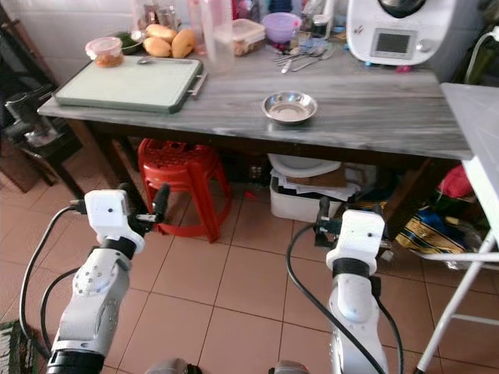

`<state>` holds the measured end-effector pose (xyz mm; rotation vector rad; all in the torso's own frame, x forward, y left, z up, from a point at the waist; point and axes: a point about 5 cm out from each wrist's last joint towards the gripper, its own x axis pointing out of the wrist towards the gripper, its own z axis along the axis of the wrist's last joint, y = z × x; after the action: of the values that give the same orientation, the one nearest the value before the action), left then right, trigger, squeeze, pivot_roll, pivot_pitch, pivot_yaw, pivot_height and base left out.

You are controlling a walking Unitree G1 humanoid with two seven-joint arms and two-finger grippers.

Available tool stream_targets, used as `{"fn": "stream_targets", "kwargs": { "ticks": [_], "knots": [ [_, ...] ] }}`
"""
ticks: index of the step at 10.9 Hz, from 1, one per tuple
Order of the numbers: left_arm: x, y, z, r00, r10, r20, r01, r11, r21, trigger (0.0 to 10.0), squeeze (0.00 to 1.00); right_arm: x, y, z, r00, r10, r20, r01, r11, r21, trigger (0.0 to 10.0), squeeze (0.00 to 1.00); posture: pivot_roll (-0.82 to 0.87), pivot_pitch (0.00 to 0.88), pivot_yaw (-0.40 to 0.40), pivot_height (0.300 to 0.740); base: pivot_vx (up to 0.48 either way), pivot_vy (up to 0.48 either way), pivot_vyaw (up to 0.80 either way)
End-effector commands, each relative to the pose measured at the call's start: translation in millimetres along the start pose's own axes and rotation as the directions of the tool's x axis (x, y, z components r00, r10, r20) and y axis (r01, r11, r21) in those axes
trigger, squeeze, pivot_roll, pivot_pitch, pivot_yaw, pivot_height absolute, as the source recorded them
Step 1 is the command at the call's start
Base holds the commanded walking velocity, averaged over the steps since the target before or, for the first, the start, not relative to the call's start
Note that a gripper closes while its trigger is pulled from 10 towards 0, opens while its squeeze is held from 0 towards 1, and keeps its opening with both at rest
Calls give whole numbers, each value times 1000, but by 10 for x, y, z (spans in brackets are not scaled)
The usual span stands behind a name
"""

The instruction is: Setting the table

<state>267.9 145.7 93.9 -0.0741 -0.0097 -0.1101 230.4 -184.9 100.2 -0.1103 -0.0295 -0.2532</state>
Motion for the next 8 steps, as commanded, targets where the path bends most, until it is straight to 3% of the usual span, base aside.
{"fn": "stream_targets", "kwargs": {
  "ticks": [1,4,7,8],
  "knots": [
    [-2,10,47,1000,-10,4,10,1000,9,10000,0,-19,-25,10,1000,-11,-10,11,1000,11,10000,0,-58,0,28,740,0,0,0],
    [-28,-3,56,999,-30,-13,30,1000,4,10000,0,-36,-6,17,1000,9,-14,-8,1000,13,10000,0,-57,0,30,740,0,0,-715],
    [-63,-11,60,999,-38,-32,38,999,-6,10000,0,-56,15,24,999,21,-26,-20,1000,24,10000,0,-62,0,31,740,0,0,0],
    [-67,-11,74,999,-40,-32,40,999,-2,10000,0,-58,10,26,999,21,-27,-20,999,25,10000,0,-63,0,30,740,0,-368,0]
  ]
}}
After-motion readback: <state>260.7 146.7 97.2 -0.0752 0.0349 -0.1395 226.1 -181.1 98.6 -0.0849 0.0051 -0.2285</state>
